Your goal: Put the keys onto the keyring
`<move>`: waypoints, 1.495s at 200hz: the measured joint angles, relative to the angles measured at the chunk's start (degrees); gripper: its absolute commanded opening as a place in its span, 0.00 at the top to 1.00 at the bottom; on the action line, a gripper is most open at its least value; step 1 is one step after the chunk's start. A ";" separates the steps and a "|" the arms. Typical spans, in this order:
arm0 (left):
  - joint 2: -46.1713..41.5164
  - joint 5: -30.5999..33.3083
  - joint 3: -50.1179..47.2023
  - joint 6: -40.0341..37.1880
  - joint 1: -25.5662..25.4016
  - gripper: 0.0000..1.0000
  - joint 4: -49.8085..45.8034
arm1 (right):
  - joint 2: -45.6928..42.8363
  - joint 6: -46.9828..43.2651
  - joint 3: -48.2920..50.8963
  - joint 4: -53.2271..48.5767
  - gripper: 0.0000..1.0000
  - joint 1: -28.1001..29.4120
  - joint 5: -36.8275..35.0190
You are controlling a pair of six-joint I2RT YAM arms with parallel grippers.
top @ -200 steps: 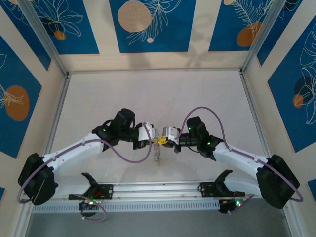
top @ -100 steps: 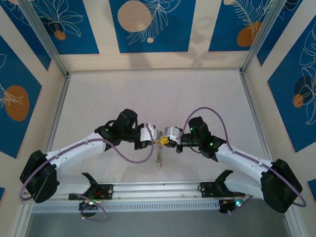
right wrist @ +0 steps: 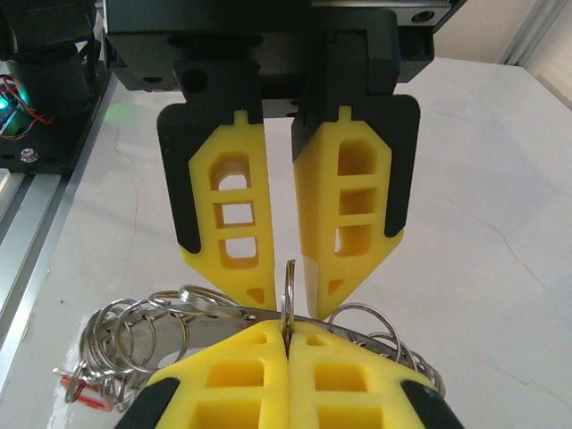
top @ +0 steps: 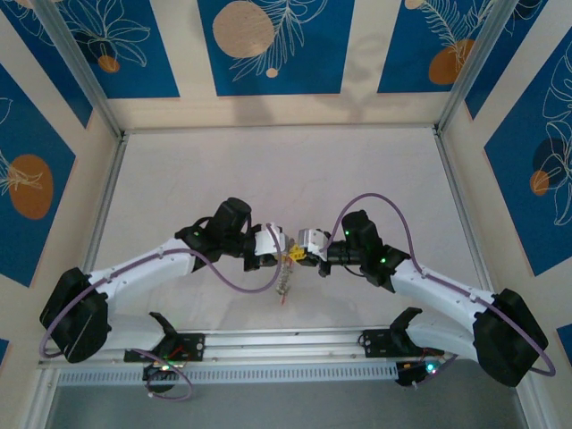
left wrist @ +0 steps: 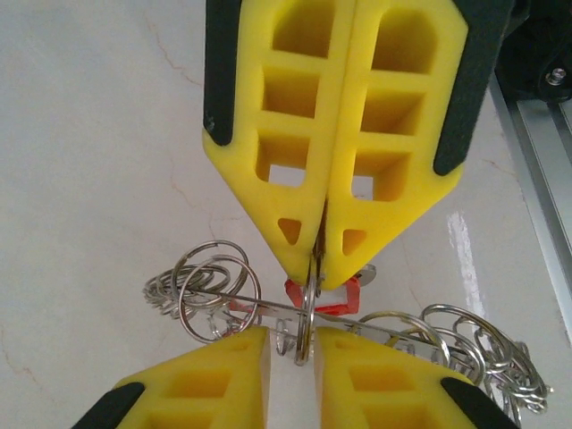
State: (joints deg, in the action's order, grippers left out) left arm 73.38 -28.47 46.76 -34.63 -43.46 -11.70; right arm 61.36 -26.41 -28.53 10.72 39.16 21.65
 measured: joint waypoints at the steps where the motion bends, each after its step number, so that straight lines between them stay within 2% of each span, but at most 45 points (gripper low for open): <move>1: -0.07 0.00 0.00 0.02 0.00 0.79 -0.02 | 0.04 0.00 0.00 -0.02 1.00 0.00 0.00; 32: -1.75 0.50 0.00 -0.68 0.00 0.75 -0.07 | 0.92 0.00 -0.39 -0.24 1.00 0.00 0.00; 173: -1.53 0.66 1.57 -2.97 -0.76 0.83 -2.91 | 3.52 1.14 -1.49 1.01 1.00 0.74 0.39; 184: -1.53 1.01 1.66 -2.99 -0.79 0.87 -2.93 | 3.80 1.29 -1.64 1.27 1.00 0.74 0.35; 196: -1.53 1.11 1.68 -3.30 -0.81 1.00 -3.37 | 4.04 1.31 -1.75 1.29 1.00 0.74 0.22; 225: -1.53 1.60 1.95 -3.87 -0.87 1.00 -4.09 | 4.13 1.31 -1.81 1.25 1.00 0.81 0.20; 238: -1.57 1.73 1.95 -4.15 -0.92 1.00 -4.20 | 4.13 1.31 -1.81 1.22 0.82 0.87 0.15; 261: -2.05 1.68 1.92 -3.91 -0.92 1.00 -4.11 | 3.65 1.92 -1.81 1.46 0.69 0.90 0.09; 286: -3.23 -0.17 1.84 -2.93 -0.61 1.00 -3.26 | 1.44 2.38 -1.81 0.96 0.68 0.59 0.63; 299: -3.58 -1.92 1.81 -2.69 -0.39 1.00 -2.49 | -0.17 2.51 -1.81 0.46 0.76 0.17 0.92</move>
State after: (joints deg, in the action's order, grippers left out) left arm 69.80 -30.39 48.58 -37.32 -43.86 -14.20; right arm 61.19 -23.90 -30.35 11.18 39.33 22.57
